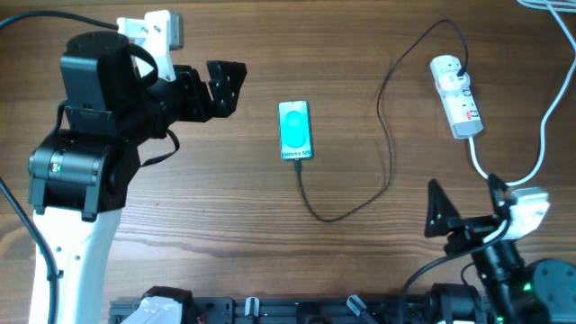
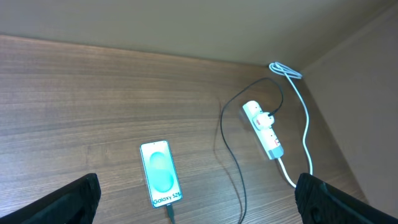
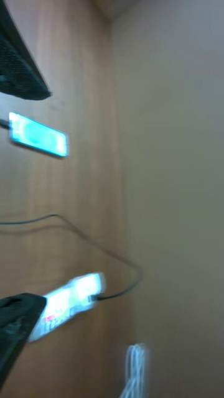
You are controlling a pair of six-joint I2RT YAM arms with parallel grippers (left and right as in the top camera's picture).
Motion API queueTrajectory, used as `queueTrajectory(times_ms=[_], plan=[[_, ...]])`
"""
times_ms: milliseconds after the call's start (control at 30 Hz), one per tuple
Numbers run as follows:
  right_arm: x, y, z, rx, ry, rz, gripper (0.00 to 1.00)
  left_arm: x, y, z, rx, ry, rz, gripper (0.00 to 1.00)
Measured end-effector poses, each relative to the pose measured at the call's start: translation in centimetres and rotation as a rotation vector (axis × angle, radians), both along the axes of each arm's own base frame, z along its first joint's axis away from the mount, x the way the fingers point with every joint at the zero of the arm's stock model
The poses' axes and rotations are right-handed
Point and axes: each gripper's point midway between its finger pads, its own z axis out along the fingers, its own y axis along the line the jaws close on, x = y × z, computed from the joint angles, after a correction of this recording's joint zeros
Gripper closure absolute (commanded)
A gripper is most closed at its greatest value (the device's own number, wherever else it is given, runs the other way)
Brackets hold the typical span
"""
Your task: Plug charger to phone and switch on socket
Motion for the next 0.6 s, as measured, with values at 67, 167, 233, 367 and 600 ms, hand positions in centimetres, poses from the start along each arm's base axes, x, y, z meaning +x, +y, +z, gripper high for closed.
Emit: queueTrajectory(times_ms=[67,167,233,367,600], plan=[[0.7,0.3,-1.3,-0.018,-0.053,0.022,0.00,0.0,0.0,0.0,0.000,0.000,0.000,0.00],[1.9,0.5,-2.5,-0.031,-0.130,0.038,0.00,0.0,0.0,0.0,0.000,-0.001,0.000,0.00],[2.5,0.5,-3.2,-0.039,-0.182,0.042,0.00,0.0,0.0,0.0,0.000,-0.001,0.000,0.00],[3.5,0.5,-5.5,-0.050,-0.212,0.045,0.00,0.0,0.0,0.0,0.000,0.000,0.000,0.00],[4.5,1.3,-7.5,-0.130,-0.272,0.089,0.00,0.0,0.0,0.0,0.000,0.000,0.000,0.00]])
